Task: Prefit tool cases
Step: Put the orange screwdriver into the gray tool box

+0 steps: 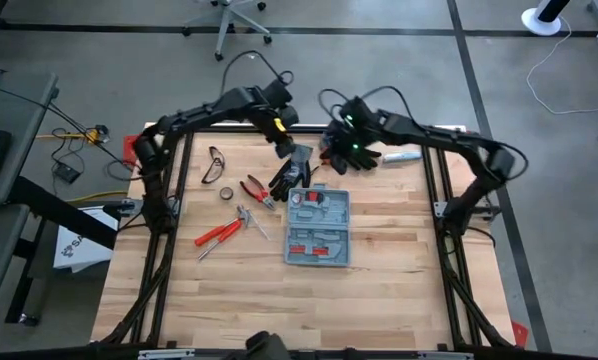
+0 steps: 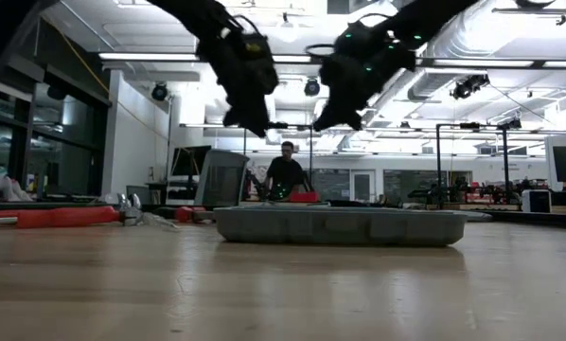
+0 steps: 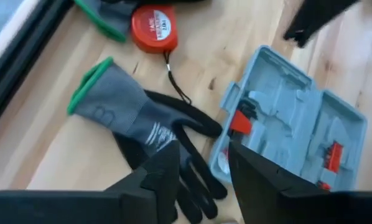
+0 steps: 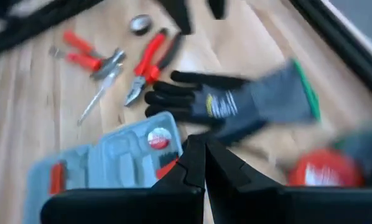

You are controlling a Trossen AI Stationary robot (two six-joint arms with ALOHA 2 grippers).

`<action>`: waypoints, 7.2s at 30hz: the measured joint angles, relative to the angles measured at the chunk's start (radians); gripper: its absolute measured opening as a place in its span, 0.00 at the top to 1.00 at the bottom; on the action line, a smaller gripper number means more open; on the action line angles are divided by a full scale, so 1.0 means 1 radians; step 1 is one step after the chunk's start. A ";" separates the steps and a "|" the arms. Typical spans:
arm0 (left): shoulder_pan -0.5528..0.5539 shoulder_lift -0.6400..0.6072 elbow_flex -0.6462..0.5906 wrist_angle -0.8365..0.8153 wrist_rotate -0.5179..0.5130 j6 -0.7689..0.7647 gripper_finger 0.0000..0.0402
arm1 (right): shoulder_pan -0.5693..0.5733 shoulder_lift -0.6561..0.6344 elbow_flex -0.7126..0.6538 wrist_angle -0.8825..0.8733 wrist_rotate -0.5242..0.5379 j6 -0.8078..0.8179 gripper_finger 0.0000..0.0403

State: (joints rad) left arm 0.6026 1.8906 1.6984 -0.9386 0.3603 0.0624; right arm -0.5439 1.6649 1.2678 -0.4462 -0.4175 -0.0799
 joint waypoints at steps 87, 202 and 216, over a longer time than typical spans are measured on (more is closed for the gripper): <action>-0.973 -0.492 -1.150 0.782 -0.257 -1.350 0.73 | 0.586 -0.607 -0.662 0.133 0.442 0.858 1.00; -0.957 -0.276 -1.061 0.957 -0.278 -0.814 0.83 | 0.584 -0.605 -0.661 0.106 0.523 0.839 1.00; -0.801 -0.471 -0.973 0.755 -0.355 -0.496 0.83 | 0.584 -0.605 -0.661 0.107 0.531 0.833 1.00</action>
State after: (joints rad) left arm -0.1986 1.4201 0.7252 -0.1834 0.0053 -0.4335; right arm 0.0402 1.0595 0.6071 -0.3392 0.1138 0.7527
